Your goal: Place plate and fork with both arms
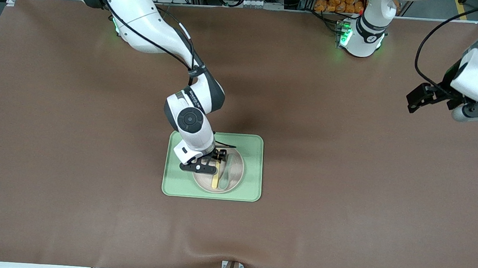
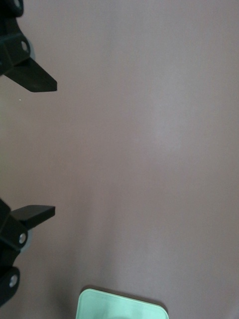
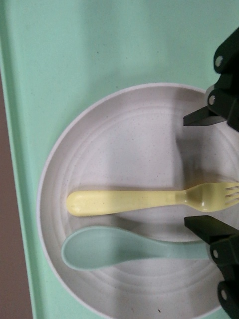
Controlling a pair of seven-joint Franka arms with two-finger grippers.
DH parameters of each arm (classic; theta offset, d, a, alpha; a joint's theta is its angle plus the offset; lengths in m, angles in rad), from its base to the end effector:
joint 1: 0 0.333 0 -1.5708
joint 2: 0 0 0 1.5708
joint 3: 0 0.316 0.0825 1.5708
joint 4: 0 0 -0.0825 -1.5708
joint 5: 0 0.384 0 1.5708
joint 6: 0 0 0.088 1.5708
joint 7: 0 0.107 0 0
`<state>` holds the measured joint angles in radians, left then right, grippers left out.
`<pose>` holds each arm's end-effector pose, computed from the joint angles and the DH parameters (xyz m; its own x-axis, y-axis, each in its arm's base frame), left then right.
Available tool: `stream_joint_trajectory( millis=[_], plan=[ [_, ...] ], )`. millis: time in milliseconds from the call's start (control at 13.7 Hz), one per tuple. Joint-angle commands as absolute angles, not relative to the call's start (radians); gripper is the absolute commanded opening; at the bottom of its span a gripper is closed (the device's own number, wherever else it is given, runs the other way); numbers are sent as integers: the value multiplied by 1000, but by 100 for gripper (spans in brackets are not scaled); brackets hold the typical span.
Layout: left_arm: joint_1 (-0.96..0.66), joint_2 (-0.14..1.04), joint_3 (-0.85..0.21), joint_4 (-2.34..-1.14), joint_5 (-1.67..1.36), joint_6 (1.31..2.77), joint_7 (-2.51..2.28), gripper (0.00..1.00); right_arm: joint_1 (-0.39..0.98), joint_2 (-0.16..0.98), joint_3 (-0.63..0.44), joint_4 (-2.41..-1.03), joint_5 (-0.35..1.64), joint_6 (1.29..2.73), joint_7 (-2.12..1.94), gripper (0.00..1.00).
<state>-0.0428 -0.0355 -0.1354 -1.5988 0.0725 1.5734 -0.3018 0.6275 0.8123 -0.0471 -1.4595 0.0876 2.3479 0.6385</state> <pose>0.5363 -0.0901 0.6311 0.9920 0.1223 0.0323 0.1243 -0.9897 -0.0708 0.6052 0.4060 0.2063 0.9939 -0.1024 0.0419 -0.0992 -0.9925 -0.0720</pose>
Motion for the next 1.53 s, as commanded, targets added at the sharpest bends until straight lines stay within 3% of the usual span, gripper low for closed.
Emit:
stream_joint_trajectory(
  millis=[0, 1096, 1243, 1462],
  plan=[
    [-18, -68, -108, -1640, 51, 1607, -235, 100, 635, 841, -54, -1425, 123, 2359, 650, 79],
    [-18, -58, -60, -1628, 12, 1635, -83, 100, 667, 859, -55, -1425, 117, 2362, 661, 63],
    [-18, -57, -60, -1628, 11, 1635, -83, 100, 667, 859, -55, -1425, 117, 2362, 661, 56],
    [-18, -54, -60, -1626, 9, 1635, -83, 100, 667, 862, -55, -1425, 117, 2370, 661, 35]
  ],
)
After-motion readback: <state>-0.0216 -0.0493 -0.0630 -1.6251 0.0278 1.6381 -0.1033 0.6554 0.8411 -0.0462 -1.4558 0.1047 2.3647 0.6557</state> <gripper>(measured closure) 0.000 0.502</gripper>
